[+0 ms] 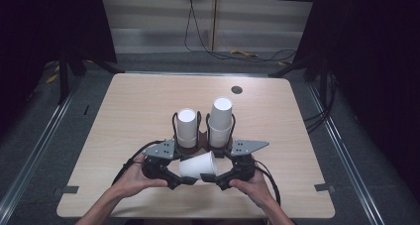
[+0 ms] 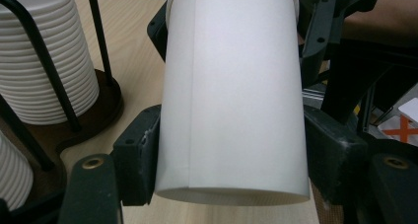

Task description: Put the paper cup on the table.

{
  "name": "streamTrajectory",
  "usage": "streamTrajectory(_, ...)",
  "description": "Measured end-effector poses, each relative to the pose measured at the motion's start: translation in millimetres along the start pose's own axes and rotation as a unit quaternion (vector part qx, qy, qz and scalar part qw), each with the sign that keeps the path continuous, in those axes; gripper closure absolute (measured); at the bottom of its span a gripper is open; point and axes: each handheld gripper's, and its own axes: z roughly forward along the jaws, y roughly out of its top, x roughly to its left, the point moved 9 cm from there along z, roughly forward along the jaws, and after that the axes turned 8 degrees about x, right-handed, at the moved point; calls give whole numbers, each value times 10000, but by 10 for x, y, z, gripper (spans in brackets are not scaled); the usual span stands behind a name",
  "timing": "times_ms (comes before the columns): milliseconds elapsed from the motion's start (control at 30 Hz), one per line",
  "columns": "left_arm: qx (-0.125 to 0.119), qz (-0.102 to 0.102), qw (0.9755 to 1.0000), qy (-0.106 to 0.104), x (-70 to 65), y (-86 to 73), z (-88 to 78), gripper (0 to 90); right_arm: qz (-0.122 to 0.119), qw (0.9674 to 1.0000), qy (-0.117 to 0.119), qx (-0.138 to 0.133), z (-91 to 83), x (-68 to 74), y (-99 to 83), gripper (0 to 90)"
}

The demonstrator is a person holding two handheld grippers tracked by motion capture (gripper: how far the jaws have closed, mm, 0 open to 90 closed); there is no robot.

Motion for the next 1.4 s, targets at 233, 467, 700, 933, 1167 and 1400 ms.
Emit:
streamTrajectory(233,-11,7,10000,-95,10,-11,6,316,-3,10000,86,-10,11,4,16,162)
streamTrajectory(467,-24,38,10000,-72,36,-18,13,294,-30,9999,111,-56,-18,12,49,199)
streamTrajectory(700,-30,-46,10000,-9,57,-22,7,261,-63,9999,87,-21,-10,16,68,222)
streamTrajectory(933,81,-102,9997,199,104,-42,-7,203,-35,10000,-7,-32,-25,-16,76,228)
streamTrajectory(1167,194,-186,9989,395,135,-62,-19,187,25,9999,-95,-47,-64,-75,98,231)
streamTrajectory(1400,172,-353,9974,612,213,-70,-99,155,126,9998,-168,-62,-109,-130,90,235)
